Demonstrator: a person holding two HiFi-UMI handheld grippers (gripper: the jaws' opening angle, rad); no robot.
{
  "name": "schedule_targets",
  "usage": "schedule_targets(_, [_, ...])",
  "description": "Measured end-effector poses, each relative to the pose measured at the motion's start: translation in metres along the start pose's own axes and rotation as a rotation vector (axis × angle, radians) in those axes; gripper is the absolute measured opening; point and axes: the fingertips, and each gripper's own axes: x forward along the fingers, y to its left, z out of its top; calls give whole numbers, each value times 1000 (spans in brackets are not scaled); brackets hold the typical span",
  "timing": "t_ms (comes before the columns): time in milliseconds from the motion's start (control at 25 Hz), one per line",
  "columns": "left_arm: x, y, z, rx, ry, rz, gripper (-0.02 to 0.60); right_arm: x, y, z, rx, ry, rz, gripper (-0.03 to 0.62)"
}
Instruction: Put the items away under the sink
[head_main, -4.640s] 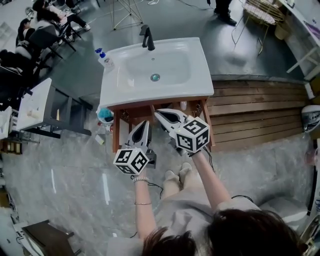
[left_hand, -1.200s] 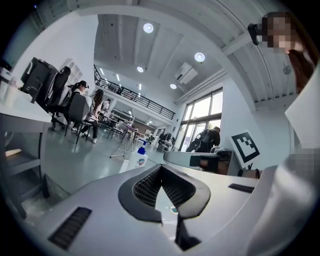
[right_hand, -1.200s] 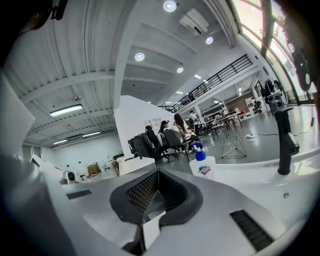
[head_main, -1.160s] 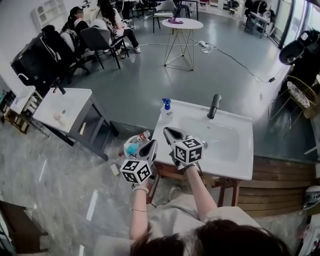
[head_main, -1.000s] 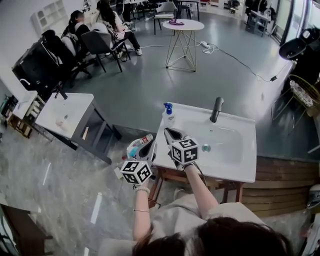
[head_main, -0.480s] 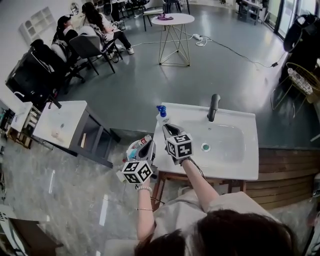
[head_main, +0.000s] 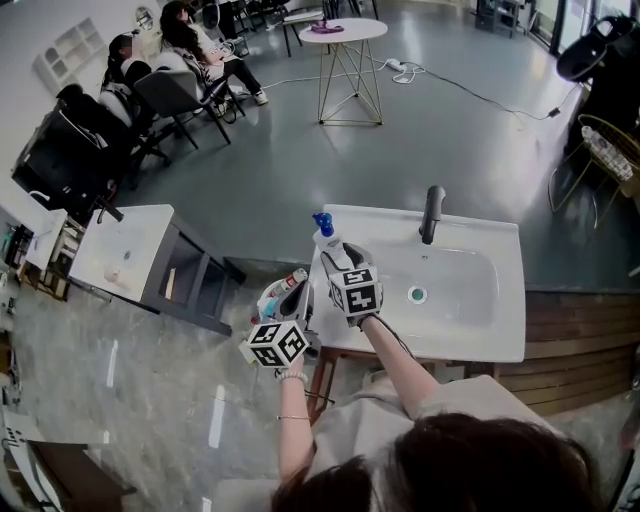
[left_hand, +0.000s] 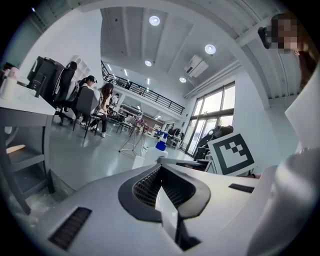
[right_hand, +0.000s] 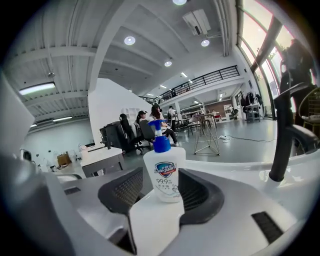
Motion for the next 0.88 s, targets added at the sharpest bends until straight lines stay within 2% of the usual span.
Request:
schedule_targets(80, [0,4,-1,-3,1,9,0,5,-2,-2,-10,-3,-19,259])
schedule_targets(240, [0,15,-3,-12,3,32,0,17,-5,-8,-11,3,-34,315])
schedule_targets(640, [6,31,-4,-25,18,66,0,39,-7,-13,-19,23,-13,356])
schedule_targets(880, [9,40,-3,-29,26,80,0,51,-9,-16,-34,36,-32,362])
